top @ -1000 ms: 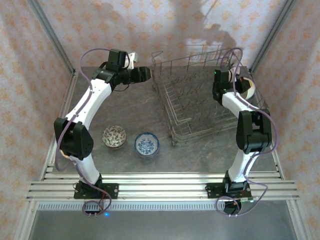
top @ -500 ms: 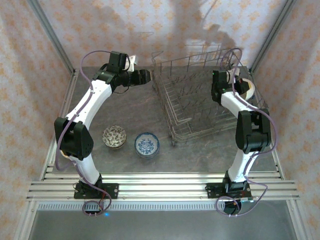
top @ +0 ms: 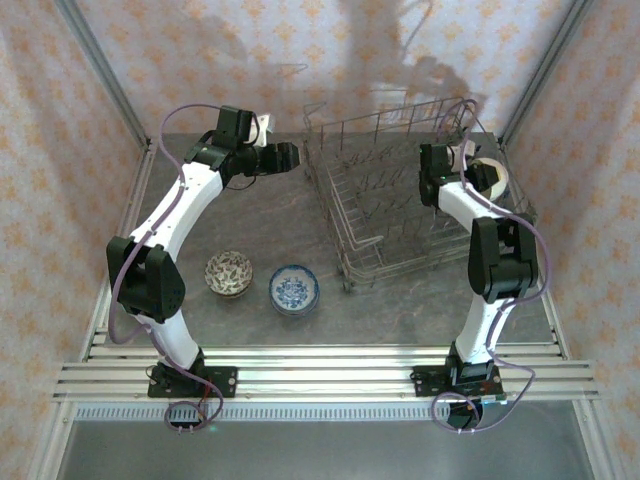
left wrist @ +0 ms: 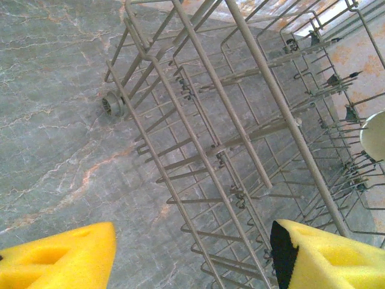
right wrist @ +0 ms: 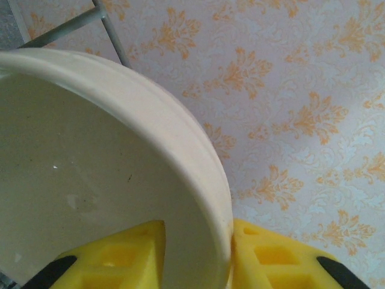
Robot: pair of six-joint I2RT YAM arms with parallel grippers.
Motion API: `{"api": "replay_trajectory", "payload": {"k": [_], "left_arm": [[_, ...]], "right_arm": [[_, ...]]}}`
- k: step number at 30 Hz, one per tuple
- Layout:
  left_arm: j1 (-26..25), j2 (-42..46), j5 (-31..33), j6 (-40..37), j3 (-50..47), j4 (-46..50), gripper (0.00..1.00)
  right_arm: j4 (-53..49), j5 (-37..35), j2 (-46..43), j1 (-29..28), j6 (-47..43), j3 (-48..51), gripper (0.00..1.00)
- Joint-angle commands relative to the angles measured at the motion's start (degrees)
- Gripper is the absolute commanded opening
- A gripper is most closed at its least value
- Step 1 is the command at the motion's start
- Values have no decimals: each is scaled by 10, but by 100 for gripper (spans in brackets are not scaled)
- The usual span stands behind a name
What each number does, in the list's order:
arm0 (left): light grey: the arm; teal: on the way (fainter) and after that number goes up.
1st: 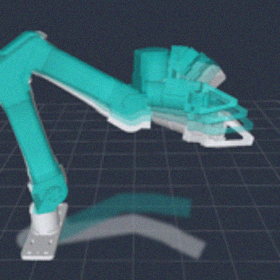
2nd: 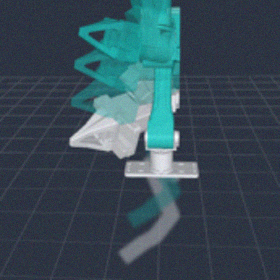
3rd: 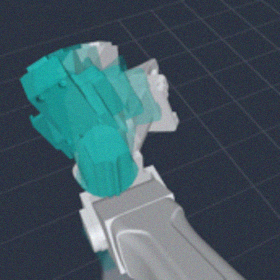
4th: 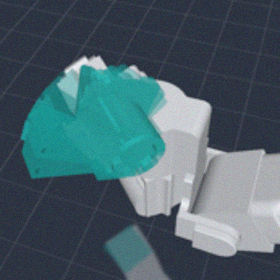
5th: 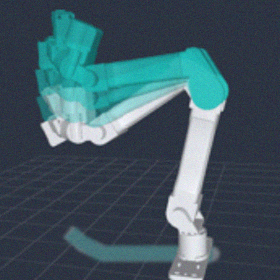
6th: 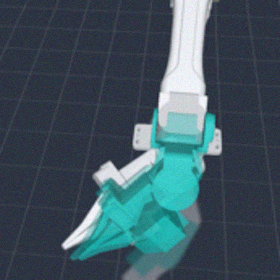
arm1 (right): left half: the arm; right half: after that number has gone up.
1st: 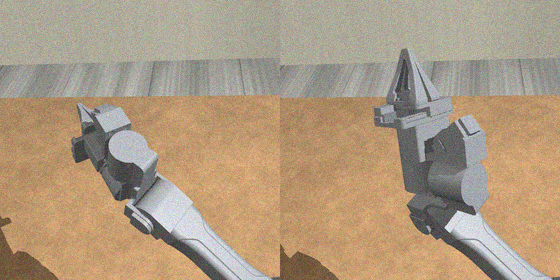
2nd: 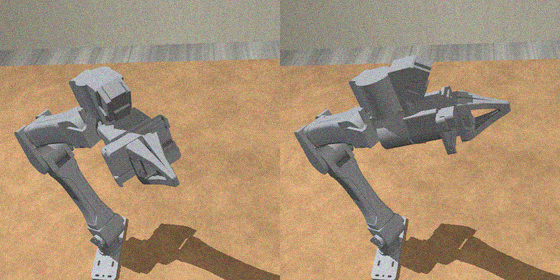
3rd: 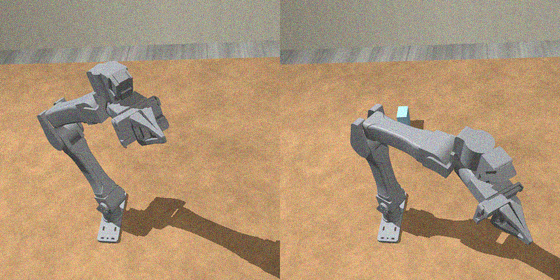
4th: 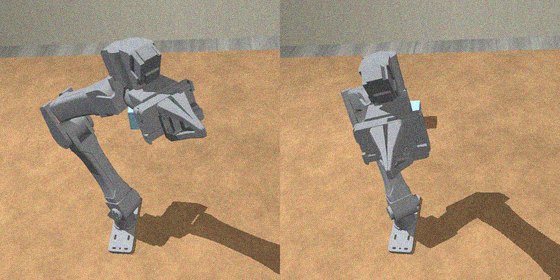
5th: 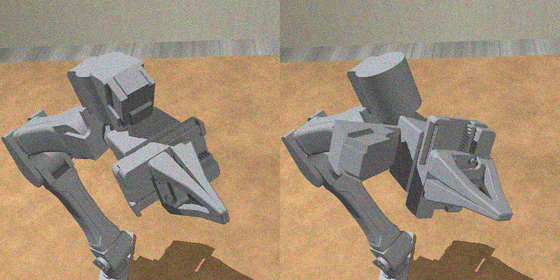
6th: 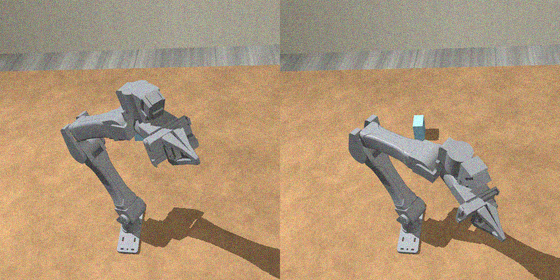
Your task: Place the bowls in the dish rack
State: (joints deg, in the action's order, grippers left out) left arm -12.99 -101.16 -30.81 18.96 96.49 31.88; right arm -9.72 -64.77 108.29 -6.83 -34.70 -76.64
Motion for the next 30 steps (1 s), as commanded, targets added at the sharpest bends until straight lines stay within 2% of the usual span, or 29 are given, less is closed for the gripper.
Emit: {"api": "replay_trajectory", "payload": {"k": [1, 7, 15, 17, 30], "left_arm": [[5, 21, 13, -2, -1, -9, 70], [5, 17, 16, 4, 5, -10, 70], [4, 11, 21, 9, 12, -10, 70], [5, 9, 20, 12, 13, -11, 70], [5, -2, 14, 33, 13, -30, 68]], "right_arm": [[-59, 50, 38, 3, 25, -11, 33], [-100, 54, 54, 3, 59, -39, 41], [-149, 50, 58, 2, 101, -55, 43], [-161, 53, 57, 1, 108, -56, 47], [-212, 61, 38, -13, 148, -72, 47]]}}
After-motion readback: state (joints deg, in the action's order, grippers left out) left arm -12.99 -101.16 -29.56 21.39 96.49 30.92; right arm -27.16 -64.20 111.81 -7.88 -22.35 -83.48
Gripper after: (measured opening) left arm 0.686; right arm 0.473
